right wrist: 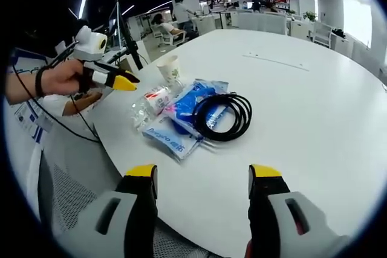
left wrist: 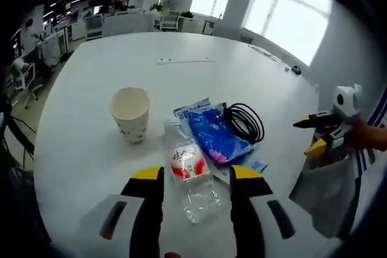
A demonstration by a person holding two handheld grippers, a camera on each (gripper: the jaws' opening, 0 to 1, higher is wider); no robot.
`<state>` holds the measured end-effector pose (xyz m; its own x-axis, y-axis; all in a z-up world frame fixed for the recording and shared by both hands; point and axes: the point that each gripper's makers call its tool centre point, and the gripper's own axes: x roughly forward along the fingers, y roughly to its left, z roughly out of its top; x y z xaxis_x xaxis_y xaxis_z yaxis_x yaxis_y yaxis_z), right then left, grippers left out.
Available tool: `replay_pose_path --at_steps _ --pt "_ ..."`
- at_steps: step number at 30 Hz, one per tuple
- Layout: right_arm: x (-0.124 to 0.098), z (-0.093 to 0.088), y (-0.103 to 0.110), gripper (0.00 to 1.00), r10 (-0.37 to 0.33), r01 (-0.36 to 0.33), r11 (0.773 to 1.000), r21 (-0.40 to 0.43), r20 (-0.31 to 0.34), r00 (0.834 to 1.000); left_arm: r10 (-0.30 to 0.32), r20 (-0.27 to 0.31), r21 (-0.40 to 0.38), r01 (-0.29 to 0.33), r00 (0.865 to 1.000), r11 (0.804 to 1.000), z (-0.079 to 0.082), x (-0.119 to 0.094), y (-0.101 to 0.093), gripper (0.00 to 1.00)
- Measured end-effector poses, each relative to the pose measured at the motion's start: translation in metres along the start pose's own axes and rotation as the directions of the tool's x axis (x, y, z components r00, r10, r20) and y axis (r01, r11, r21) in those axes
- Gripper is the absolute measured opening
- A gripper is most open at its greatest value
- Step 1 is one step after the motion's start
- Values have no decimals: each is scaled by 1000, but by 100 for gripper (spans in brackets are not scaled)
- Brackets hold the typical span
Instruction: Arrange the tabletop items into an orderly group along one side of the table until the central work area is clear of visible clutter.
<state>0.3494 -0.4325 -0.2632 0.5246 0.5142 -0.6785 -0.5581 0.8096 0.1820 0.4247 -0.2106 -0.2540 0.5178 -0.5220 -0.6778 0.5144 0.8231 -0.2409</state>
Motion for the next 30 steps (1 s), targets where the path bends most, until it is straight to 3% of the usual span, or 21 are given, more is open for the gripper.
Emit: replay_pose_path --at_steps 8,16,30 --pt "-2 1 -3 60 -7 7 1000 2 3 1000 -5 -15 -5 5 1000 1000 4 9 -2 43" --pt "-2 0 -3 60 -10 10 1000 9 6 1000 29 -24 -85 -31 999 996 5 18 3 45" --pt "0 -1 -7 60 -9 9 1000 16 5 1000 65 -105 -174 -83 992 981 -1 39 7 48"
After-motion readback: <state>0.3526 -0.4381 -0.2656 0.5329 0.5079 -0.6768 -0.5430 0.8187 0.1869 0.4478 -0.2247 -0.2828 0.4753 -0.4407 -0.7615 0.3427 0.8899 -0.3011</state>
